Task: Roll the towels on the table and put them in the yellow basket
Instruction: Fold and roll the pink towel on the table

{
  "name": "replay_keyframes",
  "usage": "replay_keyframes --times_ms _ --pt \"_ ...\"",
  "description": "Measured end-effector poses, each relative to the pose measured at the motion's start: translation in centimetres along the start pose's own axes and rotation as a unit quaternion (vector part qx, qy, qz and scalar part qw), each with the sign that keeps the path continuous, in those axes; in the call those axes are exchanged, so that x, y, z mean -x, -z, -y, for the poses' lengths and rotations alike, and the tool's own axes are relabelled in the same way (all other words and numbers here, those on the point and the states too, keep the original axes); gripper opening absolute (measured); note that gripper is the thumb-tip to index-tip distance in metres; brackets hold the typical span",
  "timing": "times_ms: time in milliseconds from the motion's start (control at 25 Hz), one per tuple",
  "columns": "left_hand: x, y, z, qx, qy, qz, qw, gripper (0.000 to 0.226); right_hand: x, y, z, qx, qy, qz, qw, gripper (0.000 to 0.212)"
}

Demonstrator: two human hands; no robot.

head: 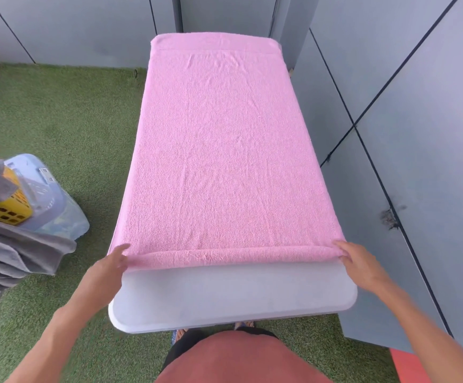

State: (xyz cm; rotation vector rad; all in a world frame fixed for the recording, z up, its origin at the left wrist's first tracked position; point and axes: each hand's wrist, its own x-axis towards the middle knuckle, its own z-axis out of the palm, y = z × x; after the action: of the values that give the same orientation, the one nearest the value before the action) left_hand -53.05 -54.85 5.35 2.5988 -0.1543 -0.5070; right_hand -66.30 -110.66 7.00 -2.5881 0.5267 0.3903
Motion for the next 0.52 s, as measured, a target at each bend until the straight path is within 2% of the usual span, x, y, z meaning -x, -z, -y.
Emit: replay_keyframes --times_ms 80,120,160,240,280,320,400,440,520 --pt "-1.1 0.6 -0.3 0.057 0.023 -0.012 0.998 0.041 -0.8 0.6 0.8 -0.11 -0.05 -0.044 0.992 0.047" --pt "-1.6 0.8 -0.7 0.063 0.025 -0.045 0.997 0.034 -1.4 0.7 1.5 -0.152 -0.07 -0.089 0.982 0.042" --pt "-1.9 0.9 -1.2 0.037 0.018 -0.088 0.995 0.024 -1.6 0.5 2.2 -0.146 -0.074 -0.142 0.976 0.034" --pt "-1.8 0.4 -1.9 -0.082 -0.021 -0.159 0.984 0.009 -1.4 -0.9 3.2 -0.004 -0.053 -0.227 0.973 0.023" --pt "-1.1 -0.1 -2.2 -0.134 -0.046 -0.177 0.974 0.011 -0.8 -1.8 3.5 0.066 -0.034 -0.244 0.967 0.021" --pt "-0.3 -0.7 -2.5 -0.16 -0.071 -0.186 0.967 0.014 0.0 -2.5 3.7 0.103 -0.006 -0.243 0.964 0.023" --pt "1.2 -2.0 -2.7 -0.164 -0.104 -0.178 0.965 0.032 1.1 -3.8 3.5 0.114 0.05 -0.21 0.97 0.039" --pt "1.3 -2.4 -2.7 -0.161 -0.1 -0.163 0.968 0.04 1.0 -4.1 3.2 0.105 0.062 -0.19 0.974 0.046" --pt "0.4 -2.4 -3.0 -0.146 -0.073 -0.134 0.977 0.043 -0.3 -3.7 3.2 0.061 0.039 -0.161 0.984 0.046"
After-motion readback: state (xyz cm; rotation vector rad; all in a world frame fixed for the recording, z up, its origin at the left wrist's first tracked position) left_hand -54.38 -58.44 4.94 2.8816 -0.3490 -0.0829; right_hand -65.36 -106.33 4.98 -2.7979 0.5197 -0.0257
